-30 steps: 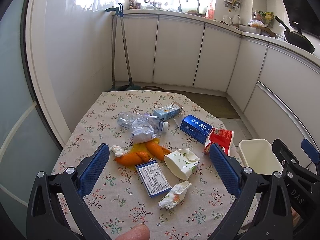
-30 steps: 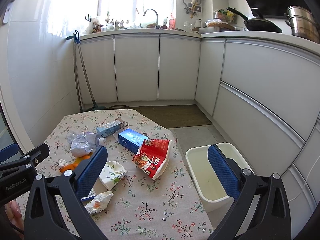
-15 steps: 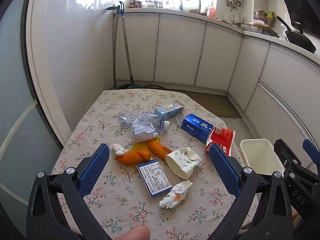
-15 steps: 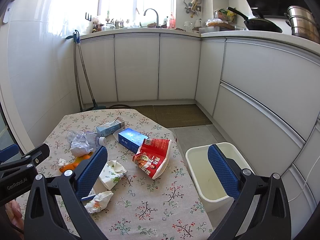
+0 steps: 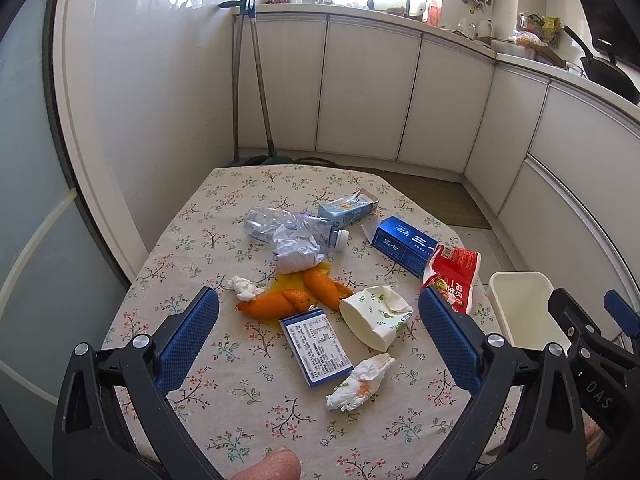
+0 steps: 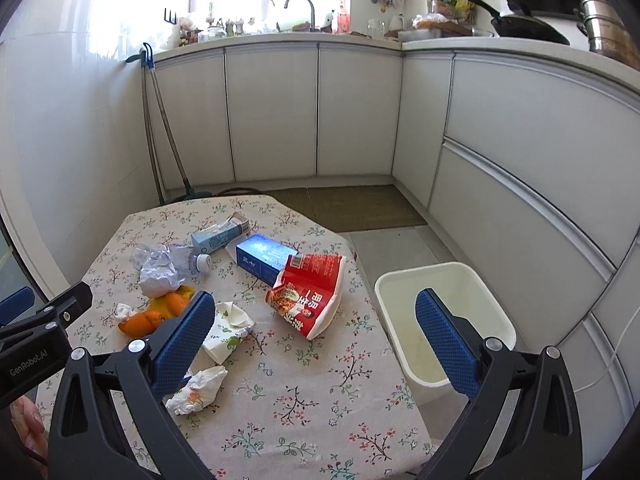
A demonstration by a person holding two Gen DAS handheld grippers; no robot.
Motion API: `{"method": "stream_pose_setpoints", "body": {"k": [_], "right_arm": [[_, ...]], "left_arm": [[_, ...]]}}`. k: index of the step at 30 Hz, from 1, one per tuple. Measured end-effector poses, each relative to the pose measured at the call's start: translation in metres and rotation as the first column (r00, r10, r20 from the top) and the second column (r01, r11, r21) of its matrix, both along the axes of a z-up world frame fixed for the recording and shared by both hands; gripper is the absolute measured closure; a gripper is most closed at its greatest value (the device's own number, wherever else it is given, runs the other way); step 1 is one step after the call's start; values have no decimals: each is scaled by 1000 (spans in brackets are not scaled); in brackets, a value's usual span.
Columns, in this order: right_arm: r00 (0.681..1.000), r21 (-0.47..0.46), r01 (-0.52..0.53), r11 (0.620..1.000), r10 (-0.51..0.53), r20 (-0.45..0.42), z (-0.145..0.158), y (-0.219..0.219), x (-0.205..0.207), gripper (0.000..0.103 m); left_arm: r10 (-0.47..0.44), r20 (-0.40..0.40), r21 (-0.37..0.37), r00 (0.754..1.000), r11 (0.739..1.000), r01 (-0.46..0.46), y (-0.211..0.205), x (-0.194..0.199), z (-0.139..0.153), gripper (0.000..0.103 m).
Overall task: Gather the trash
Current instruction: 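Grasp the white paper cup with the right tool while the left tool grasps the blue-and-white box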
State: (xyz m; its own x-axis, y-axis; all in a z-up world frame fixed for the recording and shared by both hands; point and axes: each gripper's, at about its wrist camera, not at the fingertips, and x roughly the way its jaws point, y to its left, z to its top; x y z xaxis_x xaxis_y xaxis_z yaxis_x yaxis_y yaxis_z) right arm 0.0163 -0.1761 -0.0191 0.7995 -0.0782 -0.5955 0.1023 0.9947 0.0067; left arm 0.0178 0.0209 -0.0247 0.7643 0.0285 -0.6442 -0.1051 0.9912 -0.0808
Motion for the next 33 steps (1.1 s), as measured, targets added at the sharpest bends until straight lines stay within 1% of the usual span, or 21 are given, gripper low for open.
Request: {"method": "stream_pose_setpoints", "body": {"k": [3, 6, 8, 10, 12, 13, 15, 16, 17, 18, 19, 20, 21, 22, 23, 24, 26, 27, 28, 30, 33], "right_arm": [[995, 26, 1, 1000, 2, -98, -13, -2, 11, 5], [979, 77, 12, 997, 4, -203, -22, -10, 20, 5], [968, 138, 32, 990, 4, -250, -21, -18, 25, 5], [959, 211, 53, 976, 9, -283, -15, -28, 33, 5], [955, 277, 62, 959, 24, -296, -6, -36, 43, 5], [953, 314, 58, 948, 41, -301, -2, -39, 48, 5], [943, 391, 48, 919, 87, -321, -3, -44, 58, 5], [939, 432, 50, 900, 105, -328, -9, -47, 62, 5], [933, 472, 59, 879, 119, -339, -17, -51, 63, 5], [922, 507, 76, 859, 133, -363, -30, -55, 65, 5], [906, 532, 93, 842, 150, -396, -45, -58, 68, 5], [884, 558, 114, 822, 173, -435, -59, -61, 70, 5], [856, 598, 143, 789, 205, -474, -73, -64, 74, 5], [837, 640, 169, 750, 234, -495, -83, -67, 76, 5], [832, 663, 181, 727, 246, -497, -88, -69, 78, 5], [833, 669, 188, 719, 244, -497, -90, -71, 80, 5], [841, 636, 172, 753, 224, -492, -87, -69, 84, 5], [846, 605, 155, 781, 211, -489, -84, -64, 87, 5], [847, 587, 145, 796, 207, -490, -84, -62, 90, 5], [841, 571, 135, 810, 211, -498, -87, -57, 94, 5], [826, 566, 144, 811, 217, -521, -98, -53, 101, 5]], "left_arm": [[35, -47, -27, 998, 999, -37, 12, 8, -5, 7], [83, -126, -62, 989, 994, -91, 29, 22, -12, 7], [100, -201, -140, 974, 982, -130, 45, 33, -20, 7], [91, -263, -227, 961, 962, -153, 58, 43, -26, 7], [67, -276, -276, 959, 950, -146, 65, 52, -26, 7], [59, -266, -272, 962, 953, -133, 64, 55, -25, 7], [4, -259, -278, 966, 957, -78, 60, 67, -26, 7], [-31, -271, -307, 962, 950, -56, 58, 74, -32, 7], [-72, -310, -352, 948, 935, -44, 58, 84, -45, 7], [-86, -381, -373, 920, 925, -68, 58, 92, -62, 7], [-70, -469, -378, 880, 917, -129, 60, 97, -84, 7], [-45, -529, -380, 848, 906, -188, 64, 98, -104, 7], [-30, -572, -382, 820, 894, -234, 66, 99, -120, 7], [-19, -617, -384, 787, 880, -280, 67, 101, -137, 7], [-17, -636, -386, 772, 872, -300, 65, 104, -147, 7], [-13, -640, -378, 769, 876, -300, 62, 107, -152, 7], [16, -636, -324, 772, 902, -286, 53, 115, -154, 7], [29, -632, -305, 774, 909, -283, 49, 117, -154, 7], [35, -632, -298, 774, 911, -284, 45, 120, -156, 7], [49, -643, -279, 765, 914, -294, 40, 126, -163, 7], [87, -662, -229, 744, 922, -312, 41, 135, -175, 7]]}}
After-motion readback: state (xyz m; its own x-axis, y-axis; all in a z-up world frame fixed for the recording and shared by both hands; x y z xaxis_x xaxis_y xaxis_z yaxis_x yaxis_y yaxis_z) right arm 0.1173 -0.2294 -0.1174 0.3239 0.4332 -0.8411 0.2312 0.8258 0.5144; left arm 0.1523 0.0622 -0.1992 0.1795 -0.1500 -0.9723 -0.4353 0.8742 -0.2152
